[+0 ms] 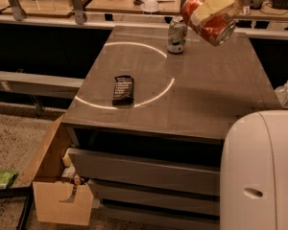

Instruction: Place coke can upright

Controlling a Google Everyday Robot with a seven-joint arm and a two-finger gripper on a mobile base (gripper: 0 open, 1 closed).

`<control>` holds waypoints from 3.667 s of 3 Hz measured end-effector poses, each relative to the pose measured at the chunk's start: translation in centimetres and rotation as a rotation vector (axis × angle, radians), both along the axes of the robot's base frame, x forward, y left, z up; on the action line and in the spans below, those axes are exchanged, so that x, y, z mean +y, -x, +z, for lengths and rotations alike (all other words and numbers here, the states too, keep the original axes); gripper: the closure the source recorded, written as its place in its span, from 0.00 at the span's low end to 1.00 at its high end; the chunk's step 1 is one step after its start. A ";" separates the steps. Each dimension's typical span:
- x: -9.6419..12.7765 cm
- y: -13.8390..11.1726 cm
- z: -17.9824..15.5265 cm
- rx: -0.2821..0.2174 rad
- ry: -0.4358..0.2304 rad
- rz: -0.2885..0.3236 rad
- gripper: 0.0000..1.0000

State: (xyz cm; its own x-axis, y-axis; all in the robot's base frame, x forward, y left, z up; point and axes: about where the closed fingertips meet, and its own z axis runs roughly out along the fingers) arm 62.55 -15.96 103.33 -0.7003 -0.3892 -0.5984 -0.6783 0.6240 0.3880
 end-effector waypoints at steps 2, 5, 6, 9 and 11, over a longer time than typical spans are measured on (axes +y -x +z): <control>-2.9 -1.2 -1.4 -0.021 0.084 -0.083 1.00; -4.5 -4.8 -1.7 -0.131 -0.003 -0.208 1.00; -4.3 -4.1 1.0 -0.275 -0.053 -0.223 1.00; -3.2 0.1 -1.0 -0.581 -0.339 -0.302 1.00; 0.1 0.6 -6.4 -0.705 -0.354 -0.297 1.00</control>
Offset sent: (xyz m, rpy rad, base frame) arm -0.1741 -0.1118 -0.0220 -0.4017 0.5560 0.3505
